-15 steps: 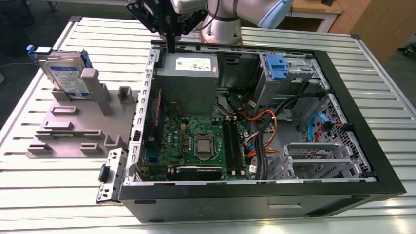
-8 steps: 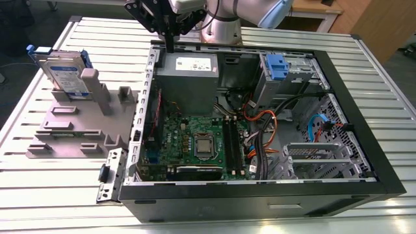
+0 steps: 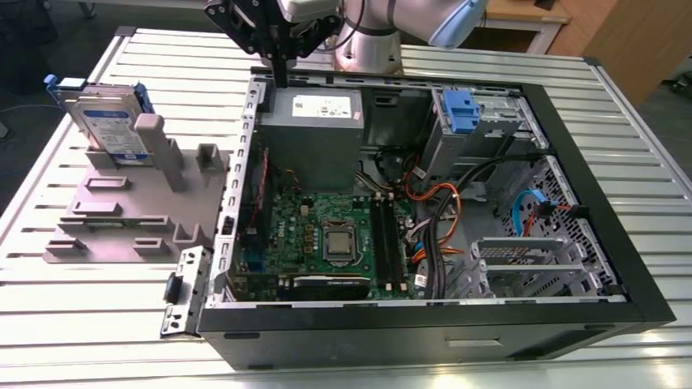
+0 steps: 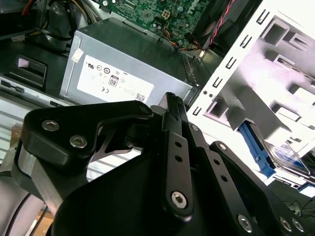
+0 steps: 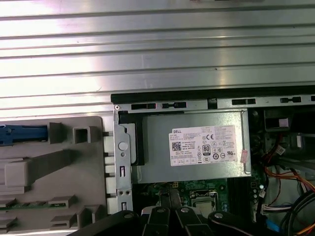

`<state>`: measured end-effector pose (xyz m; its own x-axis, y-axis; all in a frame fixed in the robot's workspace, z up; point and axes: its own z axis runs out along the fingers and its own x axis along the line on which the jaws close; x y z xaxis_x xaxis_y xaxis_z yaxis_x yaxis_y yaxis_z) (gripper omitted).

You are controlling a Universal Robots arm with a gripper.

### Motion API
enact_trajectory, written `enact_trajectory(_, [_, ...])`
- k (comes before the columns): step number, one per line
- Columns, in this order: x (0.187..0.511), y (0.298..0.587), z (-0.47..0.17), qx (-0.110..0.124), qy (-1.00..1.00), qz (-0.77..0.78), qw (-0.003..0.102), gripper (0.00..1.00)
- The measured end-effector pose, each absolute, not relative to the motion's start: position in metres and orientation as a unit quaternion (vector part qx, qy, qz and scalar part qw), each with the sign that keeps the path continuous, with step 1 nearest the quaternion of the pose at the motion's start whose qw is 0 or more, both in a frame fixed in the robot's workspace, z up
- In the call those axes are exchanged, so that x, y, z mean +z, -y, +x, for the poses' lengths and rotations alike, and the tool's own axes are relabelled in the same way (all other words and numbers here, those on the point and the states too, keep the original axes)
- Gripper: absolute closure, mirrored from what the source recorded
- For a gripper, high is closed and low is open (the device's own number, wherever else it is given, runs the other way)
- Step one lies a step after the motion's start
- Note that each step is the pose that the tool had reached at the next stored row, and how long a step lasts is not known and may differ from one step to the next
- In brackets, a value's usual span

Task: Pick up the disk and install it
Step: 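Reach for the disk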

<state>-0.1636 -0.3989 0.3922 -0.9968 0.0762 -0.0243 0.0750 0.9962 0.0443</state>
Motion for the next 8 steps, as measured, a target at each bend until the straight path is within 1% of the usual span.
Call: enact_trajectory(8, [0.3922,0.3989,-0.1674,0.022,-0.999,0.038,0.013,0.89])
